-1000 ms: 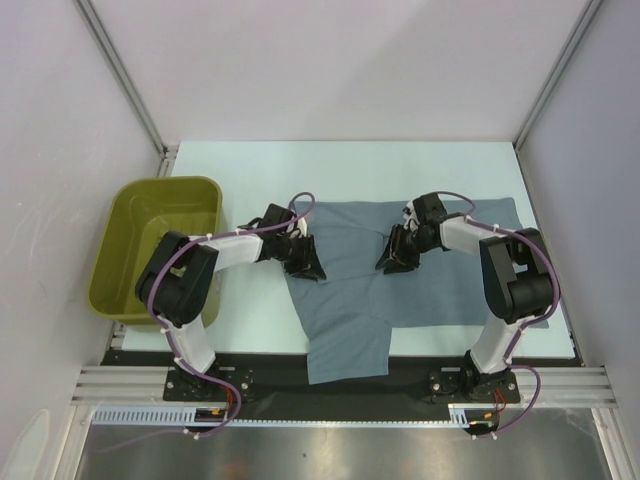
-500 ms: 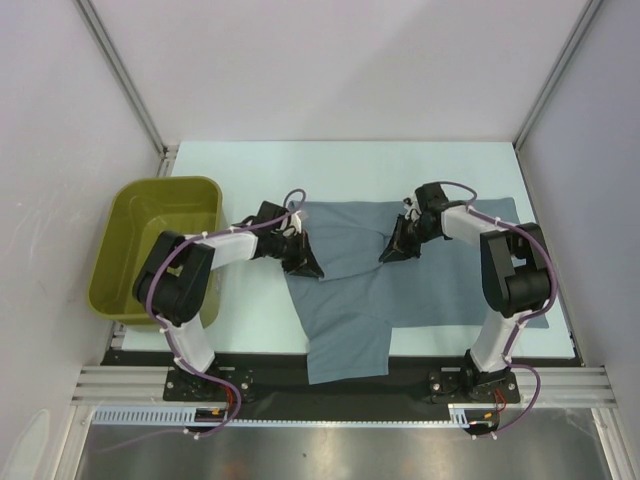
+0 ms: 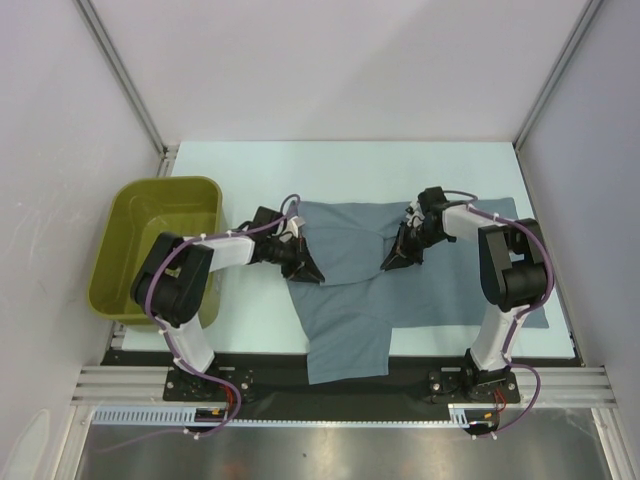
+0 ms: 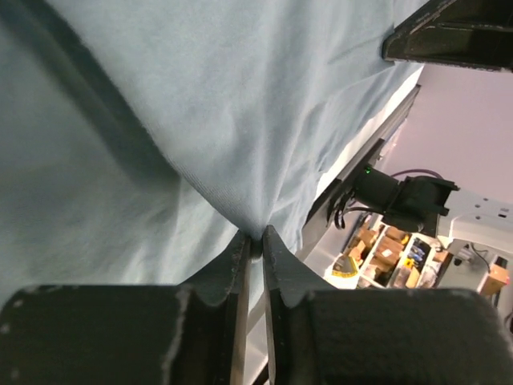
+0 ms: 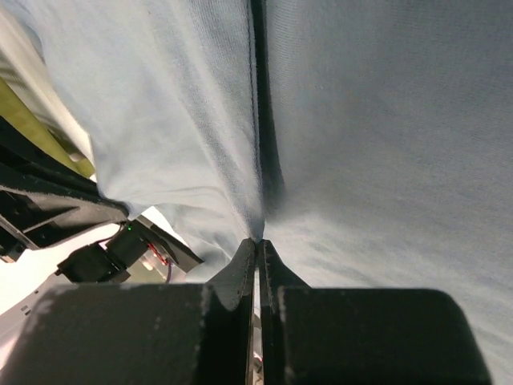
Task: Fold and stack the t-shirts
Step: Fold the tshirt
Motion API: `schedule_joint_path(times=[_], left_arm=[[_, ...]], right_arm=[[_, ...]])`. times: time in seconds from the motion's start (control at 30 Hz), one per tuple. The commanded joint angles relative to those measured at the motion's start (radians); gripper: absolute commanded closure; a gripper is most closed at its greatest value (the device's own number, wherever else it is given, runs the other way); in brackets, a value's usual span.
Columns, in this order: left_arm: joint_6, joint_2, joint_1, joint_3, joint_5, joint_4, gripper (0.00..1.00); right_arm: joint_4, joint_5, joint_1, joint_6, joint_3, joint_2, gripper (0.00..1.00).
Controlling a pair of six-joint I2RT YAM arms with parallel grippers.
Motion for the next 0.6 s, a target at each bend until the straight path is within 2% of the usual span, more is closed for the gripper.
schedule_joint_path(times=[0.0,0.2,0.27,0.3,0.33,0.37,0.4,0.43,0.5,0.57], left_arm=[[-0.047,-0.029,-0.02,-0.018,0.052,0.067,0.82],[-0.096,0.023,-0.043,-0.039,0.075,0.142,0.81],[-0.078,0.018,-0.043,-0.03,0.066,0.104,0.81],[-0.054,0.011,-0.038,-0.019,0.048,0.07,0.73],[0.0,0.002,-0.035,0.01,0.005,-0.024,0.64],[0.028,-0.03,-0.031,0.025,-0.013,-0.068,0.6],[0.06,-0.05,-0.022,0.043,-0.03,-0.112,0.52],[0.119,-0.076,-0.017,0.083,-0.085,-0.21,0.46],[0.181,-0.136,-0.006,0.131,-0.141,-0.304,0.35],[0.255,-0.166,0.006,0.209,-0.231,-0.427,0.32]], right_arm=[[-0.036,-0.003,0.002,-0.024,0.042,0.002,1.0],[-0.025,0.003,0.002,-0.03,0.05,0.03,0.99],[-0.04,0.015,0.001,-0.035,0.059,0.034,0.96],[-0.05,0.018,0.002,-0.044,0.065,0.036,0.94],[-0.062,0.035,0.004,-0.051,0.079,0.033,0.86],[-0.088,0.05,0.002,-0.056,0.085,0.028,0.83],[-0.1,0.088,-0.001,-0.067,0.09,0.022,0.75],[-0.11,0.107,-0.004,-0.068,0.1,0.005,0.72],[-0.128,0.188,-0.018,-0.061,0.11,-0.019,0.64],[-0.131,0.259,-0.03,-0.045,0.13,-0.061,0.59]])
